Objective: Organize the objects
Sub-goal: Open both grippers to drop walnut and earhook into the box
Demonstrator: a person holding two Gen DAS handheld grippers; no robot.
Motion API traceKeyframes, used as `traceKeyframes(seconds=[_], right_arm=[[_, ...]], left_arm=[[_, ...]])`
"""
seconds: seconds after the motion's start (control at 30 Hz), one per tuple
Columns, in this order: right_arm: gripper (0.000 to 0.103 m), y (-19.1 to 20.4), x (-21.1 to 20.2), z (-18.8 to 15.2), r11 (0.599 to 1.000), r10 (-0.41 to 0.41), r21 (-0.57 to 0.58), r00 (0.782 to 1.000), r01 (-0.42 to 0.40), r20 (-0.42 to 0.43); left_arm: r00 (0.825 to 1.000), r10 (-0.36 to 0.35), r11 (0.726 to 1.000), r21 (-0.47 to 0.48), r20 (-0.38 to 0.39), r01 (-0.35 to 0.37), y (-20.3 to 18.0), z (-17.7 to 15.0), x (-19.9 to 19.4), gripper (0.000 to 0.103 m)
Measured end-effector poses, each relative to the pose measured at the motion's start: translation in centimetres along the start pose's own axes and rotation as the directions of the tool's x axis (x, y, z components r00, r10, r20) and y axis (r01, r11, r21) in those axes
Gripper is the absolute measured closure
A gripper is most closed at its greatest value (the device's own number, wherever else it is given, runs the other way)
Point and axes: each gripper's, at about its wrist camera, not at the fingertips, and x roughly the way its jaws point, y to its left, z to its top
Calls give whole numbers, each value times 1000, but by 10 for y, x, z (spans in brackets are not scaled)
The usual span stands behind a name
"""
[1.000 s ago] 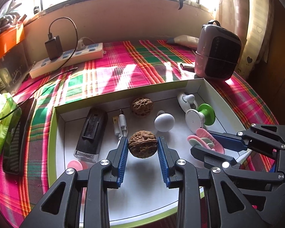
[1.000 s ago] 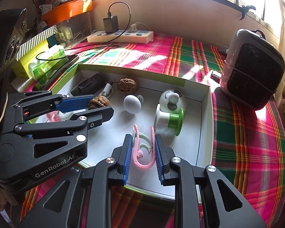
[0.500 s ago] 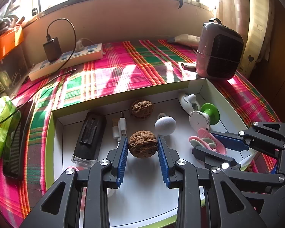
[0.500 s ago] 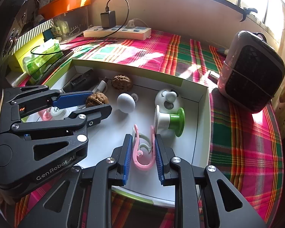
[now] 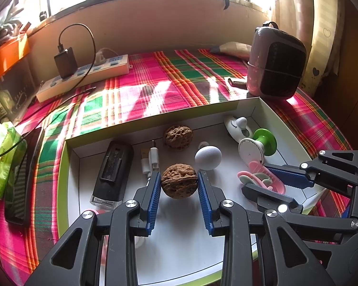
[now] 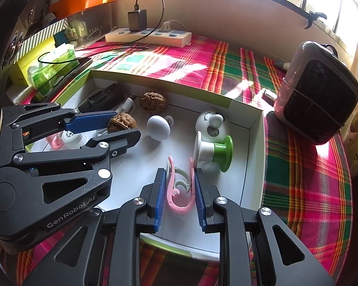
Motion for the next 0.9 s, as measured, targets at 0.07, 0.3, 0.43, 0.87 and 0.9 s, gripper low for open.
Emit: traceKeyframes(seconds=[0.07,0.3,0.43,0.87,0.9], right_arm=[[79,0,0,0,1000,-1,-1,1000,1,-3],[79,1,0,0,1000,0,-7,1000,0,-6],[79,1,0,1,1000,0,-12,1000,0,-10],[63,0,-1,-2,1000,8,0,1000,-8,-16],[63,0,-2,-3,1000,9,3,1000,-9,-13]], left_arm=[[1000,0,1000,0,0,0,0,0,0,74],[1000,1,1000,1,-1,-1,-1,0,0,73],[1000,1,1000,1,-1,-1,-1,1,0,73],[1000,17,1000,-7,-10,-17,2,-4,-6,66],[1000,18,1000,-9,-8,-18,2,-4,-6,66]])
